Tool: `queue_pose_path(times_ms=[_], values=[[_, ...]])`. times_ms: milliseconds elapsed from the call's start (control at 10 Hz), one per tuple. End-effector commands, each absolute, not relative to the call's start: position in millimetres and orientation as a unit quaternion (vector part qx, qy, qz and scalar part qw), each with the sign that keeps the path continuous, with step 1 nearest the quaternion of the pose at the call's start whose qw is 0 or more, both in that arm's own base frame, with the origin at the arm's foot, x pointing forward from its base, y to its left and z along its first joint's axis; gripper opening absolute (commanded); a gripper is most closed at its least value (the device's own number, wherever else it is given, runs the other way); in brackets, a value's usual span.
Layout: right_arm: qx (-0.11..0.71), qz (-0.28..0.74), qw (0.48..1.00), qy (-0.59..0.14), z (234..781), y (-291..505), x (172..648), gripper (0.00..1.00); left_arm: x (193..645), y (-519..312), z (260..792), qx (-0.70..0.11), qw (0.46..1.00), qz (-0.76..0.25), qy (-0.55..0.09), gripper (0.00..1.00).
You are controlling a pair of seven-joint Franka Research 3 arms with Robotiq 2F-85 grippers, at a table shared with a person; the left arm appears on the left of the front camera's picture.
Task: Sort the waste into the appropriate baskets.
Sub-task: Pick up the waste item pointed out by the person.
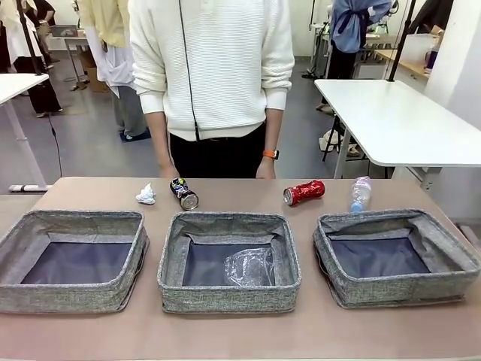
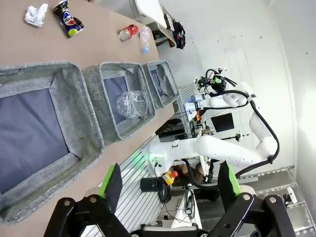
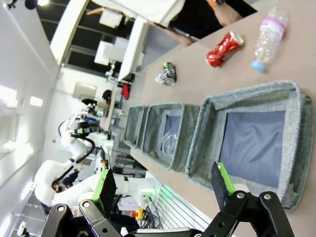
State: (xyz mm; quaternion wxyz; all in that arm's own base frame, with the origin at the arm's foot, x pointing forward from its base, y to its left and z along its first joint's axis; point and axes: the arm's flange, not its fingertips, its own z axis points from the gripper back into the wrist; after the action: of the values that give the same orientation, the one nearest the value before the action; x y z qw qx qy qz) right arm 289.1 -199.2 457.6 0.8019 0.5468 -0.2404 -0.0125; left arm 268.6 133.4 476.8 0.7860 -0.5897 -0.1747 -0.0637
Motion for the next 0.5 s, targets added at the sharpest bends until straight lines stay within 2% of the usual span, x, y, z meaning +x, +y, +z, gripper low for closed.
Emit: queue_pose_path(times_ms=[0, 400], values=[[0.551, -0.005, 0.795, -0.254, 458.2, -198.7, 290.9, 1.00, 268.7, 132.5, 477.6, -0.597, 0.778, -0.069, -0.182, 1.00], [0.551, -0.005, 0.795, -0.254, 458.2, -198.7, 290.9, 1.00, 268.7, 132.5, 477.6, -0.597, 0.778, -0.069, -0.182, 1.00]])
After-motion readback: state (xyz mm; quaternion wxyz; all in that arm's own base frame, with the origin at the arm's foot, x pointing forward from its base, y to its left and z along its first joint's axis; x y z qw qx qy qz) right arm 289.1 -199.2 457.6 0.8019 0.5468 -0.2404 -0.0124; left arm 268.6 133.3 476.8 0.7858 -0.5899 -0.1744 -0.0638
